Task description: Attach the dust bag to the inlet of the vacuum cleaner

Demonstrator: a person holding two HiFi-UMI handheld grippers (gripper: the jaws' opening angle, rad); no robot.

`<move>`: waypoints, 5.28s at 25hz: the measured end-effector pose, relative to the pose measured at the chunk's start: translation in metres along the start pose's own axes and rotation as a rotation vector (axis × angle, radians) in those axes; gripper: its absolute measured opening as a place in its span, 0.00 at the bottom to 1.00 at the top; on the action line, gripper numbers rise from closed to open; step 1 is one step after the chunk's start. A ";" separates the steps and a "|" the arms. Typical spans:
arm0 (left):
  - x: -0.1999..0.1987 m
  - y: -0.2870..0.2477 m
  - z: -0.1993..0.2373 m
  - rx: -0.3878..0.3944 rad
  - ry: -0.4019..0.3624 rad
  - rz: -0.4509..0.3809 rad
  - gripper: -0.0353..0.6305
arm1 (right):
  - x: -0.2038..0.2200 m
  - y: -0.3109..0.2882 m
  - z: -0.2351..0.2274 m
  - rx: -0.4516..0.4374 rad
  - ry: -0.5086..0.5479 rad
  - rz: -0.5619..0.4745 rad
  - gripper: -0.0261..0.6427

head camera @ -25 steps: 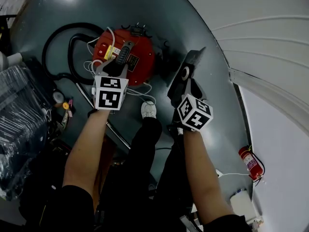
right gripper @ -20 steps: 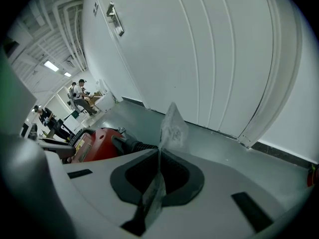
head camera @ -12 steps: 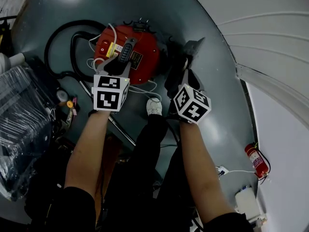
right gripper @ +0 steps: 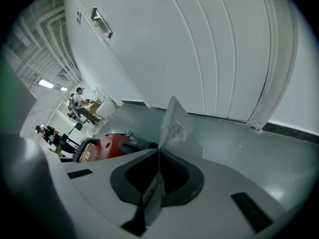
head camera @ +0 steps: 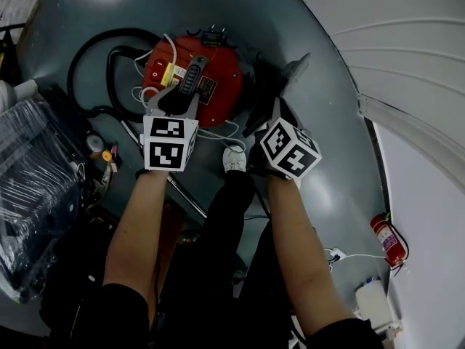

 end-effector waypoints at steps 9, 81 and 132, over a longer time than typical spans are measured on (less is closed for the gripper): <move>0.001 0.000 0.001 0.007 0.013 -0.016 0.29 | -0.002 -0.002 0.000 -0.036 0.003 0.033 0.05; 0.006 -0.011 0.002 0.005 0.023 -0.003 0.27 | 0.005 -0.026 0.002 -0.299 -0.327 0.109 0.04; -0.156 0.389 -0.318 0.161 0.224 -0.473 0.05 | -0.159 0.481 0.011 -0.364 0.471 -0.339 0.03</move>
Point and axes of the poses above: the fingertips, and each gripper's own axes: y backward along the fingers, z to its left, x out of its underside, the point moved 8 cm from there along y, backward along the fingers, and after that the axes turned 2 degrees about -z, right-handed, at the moved point
